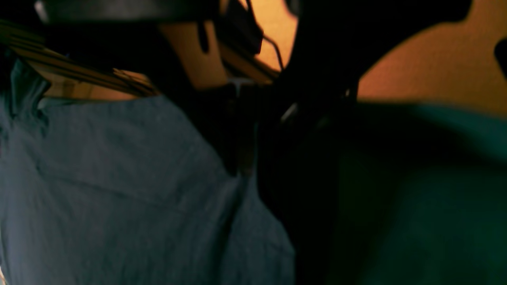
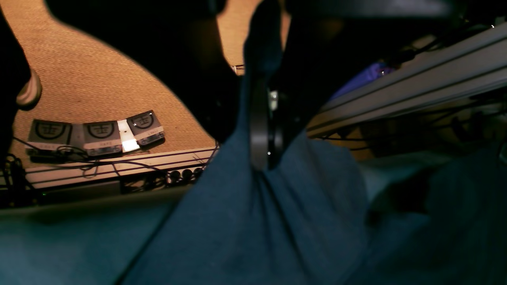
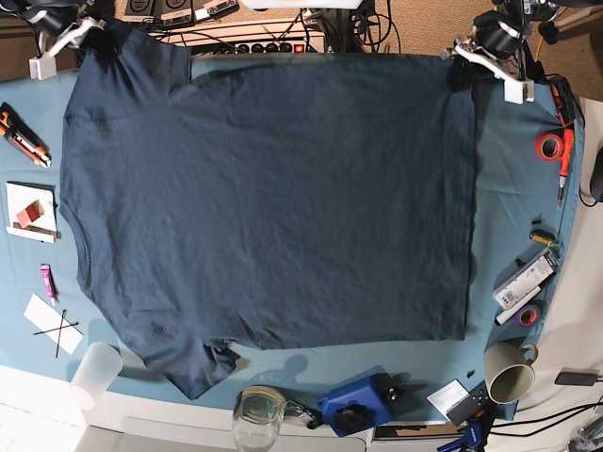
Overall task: Fold the T-shirt properly
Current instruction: 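Lift the shoulder corners and pull them toward the hem, then lay the folded collar section down across the shirt's middle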
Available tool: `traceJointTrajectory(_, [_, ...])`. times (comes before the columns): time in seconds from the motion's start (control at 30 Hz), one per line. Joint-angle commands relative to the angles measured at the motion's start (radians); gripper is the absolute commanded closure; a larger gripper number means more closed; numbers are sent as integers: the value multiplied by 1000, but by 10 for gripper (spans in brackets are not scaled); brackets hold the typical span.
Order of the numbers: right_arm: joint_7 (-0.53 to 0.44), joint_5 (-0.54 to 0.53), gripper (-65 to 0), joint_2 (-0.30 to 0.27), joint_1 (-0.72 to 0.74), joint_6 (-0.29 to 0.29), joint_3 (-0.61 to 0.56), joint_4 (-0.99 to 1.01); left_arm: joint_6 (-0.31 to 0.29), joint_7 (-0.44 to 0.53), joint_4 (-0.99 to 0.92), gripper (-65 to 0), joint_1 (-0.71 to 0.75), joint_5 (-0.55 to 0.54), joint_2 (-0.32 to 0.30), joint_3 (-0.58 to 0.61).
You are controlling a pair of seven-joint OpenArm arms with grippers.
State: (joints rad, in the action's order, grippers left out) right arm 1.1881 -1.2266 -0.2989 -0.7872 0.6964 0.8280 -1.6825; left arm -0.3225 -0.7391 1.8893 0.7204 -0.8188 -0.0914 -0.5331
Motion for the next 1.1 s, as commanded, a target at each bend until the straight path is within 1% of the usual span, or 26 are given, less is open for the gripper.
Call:
traceJointTrajectory(0.0, [6,-16,0,-16,-16,2,26,-12,10,-5,18,0,26,16,-6,-25])
traceJointTrajectory(0.1, [25,-36,0,-17,-16,2,53,-12,8,-5,34,0,45,11,-6,-88])
traceJointTrajectory(0.2, [51,-80,0,-17,-16,2,58,-12,-30,-20,34,0,50,3,-12,-134])
traceJointTrajectory(0.27, [54,-91,0,-16,-16,2,58,-12,-43,-24,34,0,50,-1,-11,-138])
traceJointTrajectory(0.4, [51,-94,0,-14,-13,2,58,-12,-43,-24,34,0,48,-63,-11,-138])
traceJointTrajectory(0.47, [45,-94,0,-14,-11,2,58,-12,-42,-24,39,0,47,-76,-11,-138])
traceJointTrajectory(0.7, [39,-87,0,-15,52,2,58,-12,-42,-24,153,0,47,-63,-11,-138])
traceJointTrajectory(0.77, [39,-74,0,-17,75,2,58,-12,-42,-19,189,0,47,-42,-11,-138])
traceJointTrajectory(0.87, [23,-37,0,-18,106,2,57,-12,-41,3,196,0,47,-41,-11,-137])
traceJointTrajectory(0.97, [5,-10,0,-18,140,2,56,-12,-27,33,196,0,41,-19,-11,-137])
traceJointTrajectory(1.07, [-6,31,0,-21,185,2,56,-12,20,59,195,0,13,17,-12,-137])
